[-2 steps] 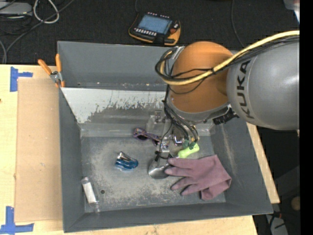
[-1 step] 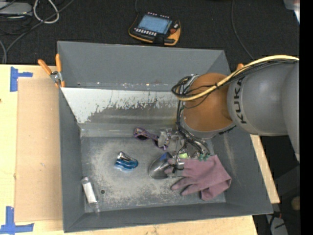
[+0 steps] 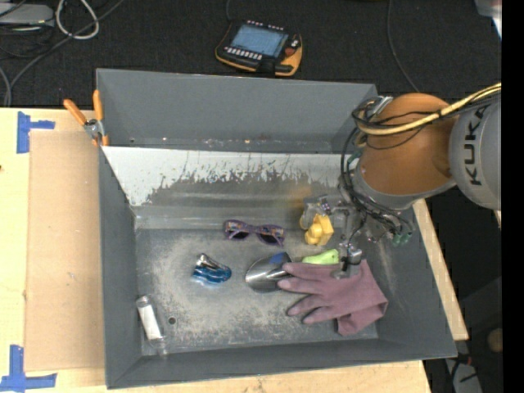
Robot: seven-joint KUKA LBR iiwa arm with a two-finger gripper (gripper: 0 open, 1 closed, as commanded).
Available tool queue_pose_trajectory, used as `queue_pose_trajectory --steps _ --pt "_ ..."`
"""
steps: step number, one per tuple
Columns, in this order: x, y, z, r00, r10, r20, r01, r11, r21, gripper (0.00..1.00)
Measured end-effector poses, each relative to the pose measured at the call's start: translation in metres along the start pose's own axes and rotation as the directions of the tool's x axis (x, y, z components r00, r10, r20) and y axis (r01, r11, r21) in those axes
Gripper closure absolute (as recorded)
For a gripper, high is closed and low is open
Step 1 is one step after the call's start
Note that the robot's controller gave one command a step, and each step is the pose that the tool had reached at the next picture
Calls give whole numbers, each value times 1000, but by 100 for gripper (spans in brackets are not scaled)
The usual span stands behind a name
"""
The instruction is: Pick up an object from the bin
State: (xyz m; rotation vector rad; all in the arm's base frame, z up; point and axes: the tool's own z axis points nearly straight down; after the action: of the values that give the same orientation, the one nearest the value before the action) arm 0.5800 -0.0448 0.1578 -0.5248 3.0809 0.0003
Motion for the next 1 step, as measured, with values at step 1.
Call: queue_pose_trajectory --steps 1 --pt "23 0 59 994 108 -28 -109 994 -7 0"
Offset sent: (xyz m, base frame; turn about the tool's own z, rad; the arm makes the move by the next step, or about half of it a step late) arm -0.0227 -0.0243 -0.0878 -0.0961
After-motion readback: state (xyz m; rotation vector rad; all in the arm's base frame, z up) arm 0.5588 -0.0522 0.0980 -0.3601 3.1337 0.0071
